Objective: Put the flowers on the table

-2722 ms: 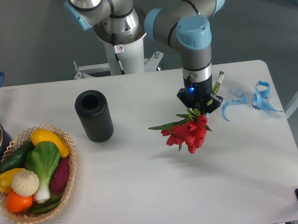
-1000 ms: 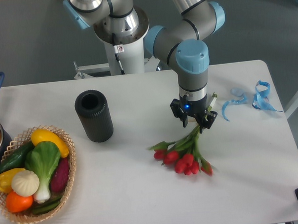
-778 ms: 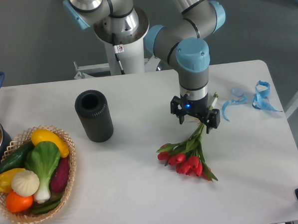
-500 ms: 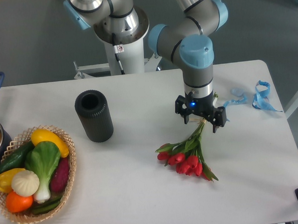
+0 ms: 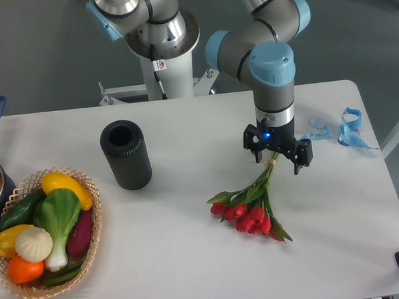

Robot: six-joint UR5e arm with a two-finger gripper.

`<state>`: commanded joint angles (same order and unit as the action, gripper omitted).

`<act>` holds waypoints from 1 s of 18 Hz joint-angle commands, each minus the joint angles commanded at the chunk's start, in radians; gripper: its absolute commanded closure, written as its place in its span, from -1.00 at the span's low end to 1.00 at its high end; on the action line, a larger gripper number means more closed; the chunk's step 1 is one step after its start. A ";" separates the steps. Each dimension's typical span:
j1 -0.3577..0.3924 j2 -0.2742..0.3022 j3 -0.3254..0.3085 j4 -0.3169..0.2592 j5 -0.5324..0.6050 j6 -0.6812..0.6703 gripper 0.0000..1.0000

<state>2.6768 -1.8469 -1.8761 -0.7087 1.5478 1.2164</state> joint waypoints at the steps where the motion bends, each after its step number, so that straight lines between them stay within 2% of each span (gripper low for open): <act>1: 0.000 0.000 0.000 0.000 0.000 0.000 -1.00; 18: 0.014 -0.009 -0.002 -0.002 0.005 0.009 -1.00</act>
<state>2.6906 -1.8561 -1.8776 -0.7102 1.5524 1.2256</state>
